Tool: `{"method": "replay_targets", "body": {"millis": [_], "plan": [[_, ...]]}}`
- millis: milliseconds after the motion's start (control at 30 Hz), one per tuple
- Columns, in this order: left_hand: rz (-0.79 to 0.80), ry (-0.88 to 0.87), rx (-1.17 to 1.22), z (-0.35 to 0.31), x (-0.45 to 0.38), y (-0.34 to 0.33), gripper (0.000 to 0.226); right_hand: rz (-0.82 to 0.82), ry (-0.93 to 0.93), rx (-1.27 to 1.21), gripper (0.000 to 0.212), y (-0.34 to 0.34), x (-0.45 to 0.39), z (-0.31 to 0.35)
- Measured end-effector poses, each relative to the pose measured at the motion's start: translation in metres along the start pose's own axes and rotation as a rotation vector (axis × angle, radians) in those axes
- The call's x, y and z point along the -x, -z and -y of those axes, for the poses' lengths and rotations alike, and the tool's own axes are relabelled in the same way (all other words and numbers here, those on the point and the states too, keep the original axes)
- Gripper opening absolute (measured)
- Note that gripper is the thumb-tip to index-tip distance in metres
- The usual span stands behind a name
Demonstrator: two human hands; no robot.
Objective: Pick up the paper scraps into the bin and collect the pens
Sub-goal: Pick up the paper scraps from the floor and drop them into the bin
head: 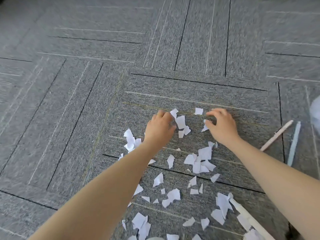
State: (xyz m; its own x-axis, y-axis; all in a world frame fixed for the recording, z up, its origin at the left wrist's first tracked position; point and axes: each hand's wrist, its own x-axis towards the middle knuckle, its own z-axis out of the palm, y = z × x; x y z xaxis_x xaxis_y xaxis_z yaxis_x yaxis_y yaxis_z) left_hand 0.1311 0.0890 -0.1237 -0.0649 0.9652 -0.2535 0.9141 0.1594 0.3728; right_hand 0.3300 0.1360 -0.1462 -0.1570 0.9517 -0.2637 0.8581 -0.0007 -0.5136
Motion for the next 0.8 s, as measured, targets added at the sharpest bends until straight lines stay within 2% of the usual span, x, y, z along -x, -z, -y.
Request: {"method": "replay_targets", "body": {"millis": [33, 100, 167, 200, 300, 367, 467, 600, 700, 767, 800], "plan": [[0.004, -0.001, 0.000, -0.008, -0.010, 0.001, 0.042, 0.027, 0.062, -0.100, 0.025, 0.001, 0.006, 0.002], [0.095, 0.012, 0.004, -0.024, -0.027, 0.001, 0.061, 0.006, 0.110, -0.232, 0.023, 0.004, 0.011, 0.006], [0.191, 0.030, -0.027, -0.034, -0.032, -0.007, 0.070, -0.064, 0.095, -0.234, 0.033, 0.005, 0.002, 0.010], [0.208, 0.032, -0.073, -0.036, -0.030, -0.012, 0.070, -0.044, 0.086, -0.197, 0.039, 0.005, -0.005, 0.011], [0.125, 0.029, -0.122, -0.037, -0.013, -0.023, 0.060, 0.107, 0.075, 0.076, 0.054, -0.002, -0.021, 0.013], [0.076, -0.004, -0.108, -0.036, -0.007, -0.025, 0.053, 0.122, 0.089, 0.196, 0.058, -0.006, -0.021, 0.015], [0.077, -0.090, -0.131, -0.030, -0.001, -0.028, 0.049, 0.102, 0.130, 0.168, 0.050, -0.006, -0.002, 0.013], [0.107, -0.244, -0.268, -0.015, 0.015, -0.033, 0.057, 0.142, 0.243, 0.152, 0.048, -0.011, 0.037, 0.000], [0.061, -0.286, -0.248, -0.016, 0.020, -0.034, 0.041, 0.220, 0.255, 0.135, 0.055, -0.016, 0.069, -0.006], [0.041, -0.330, -0.231, -0.018, 0.020, -0.035, 0.027, 0.234, 0.250, 0.105, 0.068, -0.021, 0.090, -0.005], [0.045, -0.344, -0.241, -0.019, 0.020, -0.034, 0.029, 0.237, 0.244, 0.110, 0.072, -0.026, 0.099, -0.003]]}}
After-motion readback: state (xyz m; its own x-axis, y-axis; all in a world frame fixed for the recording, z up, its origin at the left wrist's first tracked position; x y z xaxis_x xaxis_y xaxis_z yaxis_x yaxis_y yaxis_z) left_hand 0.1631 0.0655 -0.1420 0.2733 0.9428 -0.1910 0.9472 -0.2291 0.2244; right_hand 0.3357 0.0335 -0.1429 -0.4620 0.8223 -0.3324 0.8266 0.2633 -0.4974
